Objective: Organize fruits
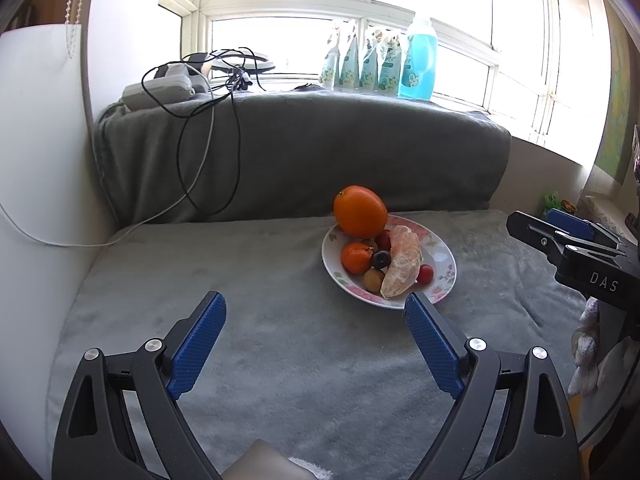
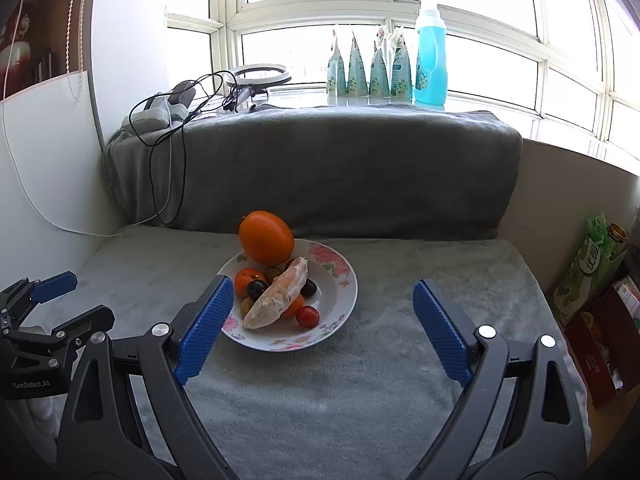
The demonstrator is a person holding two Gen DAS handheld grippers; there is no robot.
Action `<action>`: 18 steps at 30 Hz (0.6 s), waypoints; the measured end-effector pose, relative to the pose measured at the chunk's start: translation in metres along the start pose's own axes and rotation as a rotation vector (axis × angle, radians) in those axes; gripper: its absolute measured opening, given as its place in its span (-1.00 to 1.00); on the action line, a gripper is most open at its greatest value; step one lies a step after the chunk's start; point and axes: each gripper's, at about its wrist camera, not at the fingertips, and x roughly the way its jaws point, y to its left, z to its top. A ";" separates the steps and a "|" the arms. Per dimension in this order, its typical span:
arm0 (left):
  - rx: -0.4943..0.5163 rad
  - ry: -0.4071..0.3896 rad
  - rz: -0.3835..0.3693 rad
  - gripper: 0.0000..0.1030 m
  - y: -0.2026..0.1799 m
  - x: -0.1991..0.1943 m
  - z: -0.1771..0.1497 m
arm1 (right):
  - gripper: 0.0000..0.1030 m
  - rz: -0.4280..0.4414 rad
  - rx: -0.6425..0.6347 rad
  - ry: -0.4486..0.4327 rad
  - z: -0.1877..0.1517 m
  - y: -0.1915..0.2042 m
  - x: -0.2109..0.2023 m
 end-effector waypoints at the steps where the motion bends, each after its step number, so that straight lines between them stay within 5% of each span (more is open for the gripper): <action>1: -0.002 -0.001 0.000 0.77 0.000 0.000 0.000 | 0.81 0.000 0.000 0.000 0.000 0.000 0.000; 18: -0.001 0.003 -0.004 0.77 0.001 0.000 -0.001 | 0.81 0.004 -0.002 0.005 -0.003 0.002 0.000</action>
